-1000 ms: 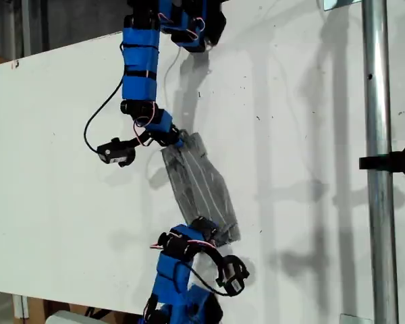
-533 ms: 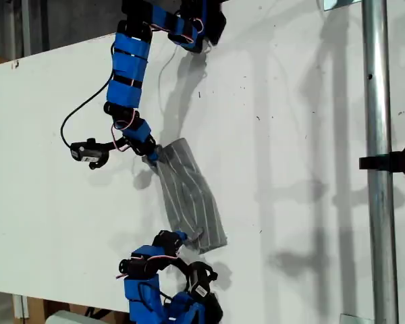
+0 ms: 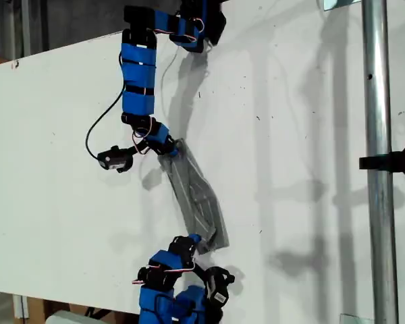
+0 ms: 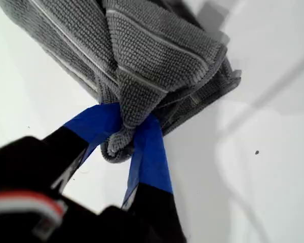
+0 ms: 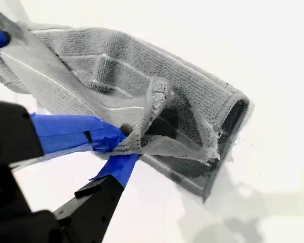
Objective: Grasp corners of a towel and fold twice.
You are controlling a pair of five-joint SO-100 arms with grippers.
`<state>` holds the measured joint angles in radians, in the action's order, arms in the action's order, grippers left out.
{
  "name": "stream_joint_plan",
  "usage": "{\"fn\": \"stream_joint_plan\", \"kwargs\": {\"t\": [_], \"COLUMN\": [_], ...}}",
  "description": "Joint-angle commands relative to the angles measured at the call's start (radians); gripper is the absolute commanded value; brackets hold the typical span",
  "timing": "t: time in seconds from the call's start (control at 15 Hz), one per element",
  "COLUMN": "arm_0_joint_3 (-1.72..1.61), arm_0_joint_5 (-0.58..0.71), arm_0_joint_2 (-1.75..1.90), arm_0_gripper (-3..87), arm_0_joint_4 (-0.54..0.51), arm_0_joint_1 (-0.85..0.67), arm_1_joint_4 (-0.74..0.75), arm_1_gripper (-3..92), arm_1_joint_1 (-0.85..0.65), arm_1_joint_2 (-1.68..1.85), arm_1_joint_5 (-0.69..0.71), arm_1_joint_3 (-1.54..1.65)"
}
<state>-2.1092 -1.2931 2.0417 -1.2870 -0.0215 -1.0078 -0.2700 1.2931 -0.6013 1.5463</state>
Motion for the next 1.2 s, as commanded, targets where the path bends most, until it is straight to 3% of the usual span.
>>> {"fn": "stream_joint_plan", "kwargs": {"t": [0.0, 0.13, 0.2, 0.33, 0.4, 0.6, 0.73, 1.0, 1.13], "arm_0_joint_3": [-0.106, -0.304, -0.330, -0.235, -0.163, -0.006, -0.087, -0.503, -0.601], "arm_0_joint_5": [-0.080, -0.137, -0.143, -0.146, -0.135, -0.081, -0.101, -0.227, -0.239], "arm_0_joint_2": [0.160, 0.413, 0.546, 0.632, 0.626, 0.534, 0.520, 0.641, 0.710], "arm_0_gripper": [-2.9, -2.9, -3.0, -3.0, -3.0, -3.0, -3.0, -3.0, -2.9], "arm_0_joint_4": [0.127, 0.247, 0.201, -0.028, -0.084, -0.149, -0.055, 0.270, 0.293], "arm_0_joint_1": [0.069, 0.101, 0.106, 0.091, 0.086, 0.057, 0.089, 0.138, 0.121], "arm_1_joint_4": [-0.005, -0.003, -0.014, -0.160, -0.212, -0.232, -0.209, -0.061, -0.015], "arm_1_gripper": [-0.3, -0.3, -0.3, -0.3, -0.3, -0.3, -0.3, -0.3, -0.3], "arm_1_joint_1": [0.005, -0.012, -0.026, -0.072, -0.077, -0.074, -0.063, -0.044, -0.043], "arm_1_joint_2": [-0.006, -0.021, 0.018, 0.077, 0.103, 0.189, 0.195, 0.089, -0.032], "arm_1_joint_5": [-0.009, -0.009, 0.003, 0.052, 0.069, 0.064, 0.055, 0.008, 0.000], "arm_1_joint_3": [0.008, 0.014, 0.008, -0.156, -0.242, -0.284, -0.210, -0.014, -0.028]}}
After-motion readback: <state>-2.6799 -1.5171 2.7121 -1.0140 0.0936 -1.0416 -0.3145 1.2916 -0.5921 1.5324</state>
